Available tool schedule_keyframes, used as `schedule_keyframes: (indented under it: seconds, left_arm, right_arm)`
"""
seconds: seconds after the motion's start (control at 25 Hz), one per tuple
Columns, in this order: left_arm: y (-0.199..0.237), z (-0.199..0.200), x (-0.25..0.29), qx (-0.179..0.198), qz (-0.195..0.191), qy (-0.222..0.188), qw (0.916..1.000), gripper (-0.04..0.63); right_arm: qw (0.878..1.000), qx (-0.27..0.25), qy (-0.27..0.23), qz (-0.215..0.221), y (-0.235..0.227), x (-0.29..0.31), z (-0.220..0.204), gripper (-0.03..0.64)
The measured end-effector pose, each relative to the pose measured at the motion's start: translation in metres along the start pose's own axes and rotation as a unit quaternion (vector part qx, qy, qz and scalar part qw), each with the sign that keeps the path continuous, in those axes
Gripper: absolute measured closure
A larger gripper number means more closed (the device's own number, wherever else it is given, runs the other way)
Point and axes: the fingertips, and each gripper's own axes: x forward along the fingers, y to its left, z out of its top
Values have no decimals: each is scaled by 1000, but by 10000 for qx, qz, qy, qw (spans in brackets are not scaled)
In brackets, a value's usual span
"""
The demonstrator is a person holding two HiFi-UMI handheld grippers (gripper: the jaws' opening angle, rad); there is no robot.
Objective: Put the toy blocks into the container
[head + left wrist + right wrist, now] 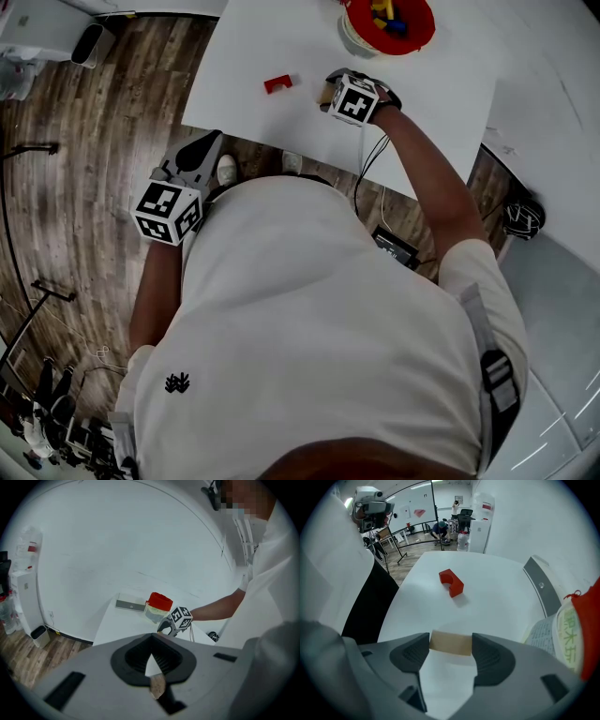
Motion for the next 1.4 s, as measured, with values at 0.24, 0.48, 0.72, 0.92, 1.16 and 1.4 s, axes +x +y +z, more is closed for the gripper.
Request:
schedule_keyframes:
  seconds: [0.24,0.48,0.72,0.92,1.16,1.4]
  left_arm:
    - [-5,6,9,20,2,-43,10000,589]
    - [-9,10,13,78,-43,-50,9999,589]
    - [-13,13,18,162,-128,-11,9998,589]
    - [-18,20,27,289,-241,-31,9993,589]
    - [-27,25,39,385,-408,-52,9984,589]
    - [-31,27,47,465,-487,-49,9977,589]
  right_arm:
    - [10000,5,-52,59,-1,1,0,336]
    - [9998,41,-202,33,-2,-12,-1,341]
    - [9996,-29,-253,139,7,-39,3,341]
    - [9989,-128,-427,150,11,-78,12,341]
    - [9980,-35,-630,81,2,-131,14,341]
    - [9966,90,-748,-326,-39,-185,8,341]
